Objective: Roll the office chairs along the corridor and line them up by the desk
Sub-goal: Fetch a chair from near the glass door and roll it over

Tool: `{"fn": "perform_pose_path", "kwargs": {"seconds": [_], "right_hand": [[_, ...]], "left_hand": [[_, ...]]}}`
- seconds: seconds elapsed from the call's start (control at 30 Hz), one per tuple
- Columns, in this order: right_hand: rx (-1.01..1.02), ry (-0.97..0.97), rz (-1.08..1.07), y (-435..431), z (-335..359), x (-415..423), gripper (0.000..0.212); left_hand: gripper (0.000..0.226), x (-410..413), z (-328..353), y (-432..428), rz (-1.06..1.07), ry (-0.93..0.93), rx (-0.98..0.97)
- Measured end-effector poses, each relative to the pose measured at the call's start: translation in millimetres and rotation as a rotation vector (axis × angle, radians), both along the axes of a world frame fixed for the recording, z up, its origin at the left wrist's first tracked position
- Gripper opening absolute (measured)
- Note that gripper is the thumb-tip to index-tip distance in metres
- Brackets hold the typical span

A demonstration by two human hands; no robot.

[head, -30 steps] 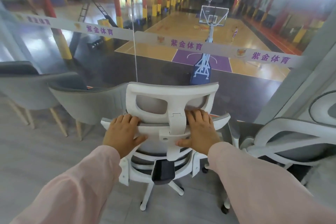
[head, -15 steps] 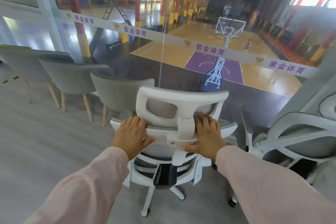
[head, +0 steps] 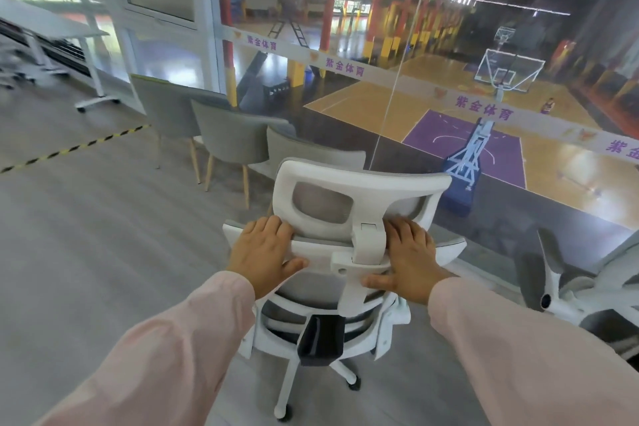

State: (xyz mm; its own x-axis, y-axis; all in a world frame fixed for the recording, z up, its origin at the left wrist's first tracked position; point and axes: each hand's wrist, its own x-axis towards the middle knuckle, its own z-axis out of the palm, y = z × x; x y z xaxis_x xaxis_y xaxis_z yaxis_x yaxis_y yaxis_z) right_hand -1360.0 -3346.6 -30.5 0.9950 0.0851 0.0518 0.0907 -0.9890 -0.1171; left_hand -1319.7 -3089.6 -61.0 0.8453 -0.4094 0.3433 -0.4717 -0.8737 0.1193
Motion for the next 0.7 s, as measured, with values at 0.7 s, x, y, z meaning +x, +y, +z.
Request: {"fn": "perform_pose_path", "kwargs": {"seconds": [0.7], "right_hand": [[0.047,-0.081,0.599,293.4,-11.6,323.1,0.1]], "left_hand": [[0.042,160.7,4.0,260.0,0.645,0.105,-0.072]]}}
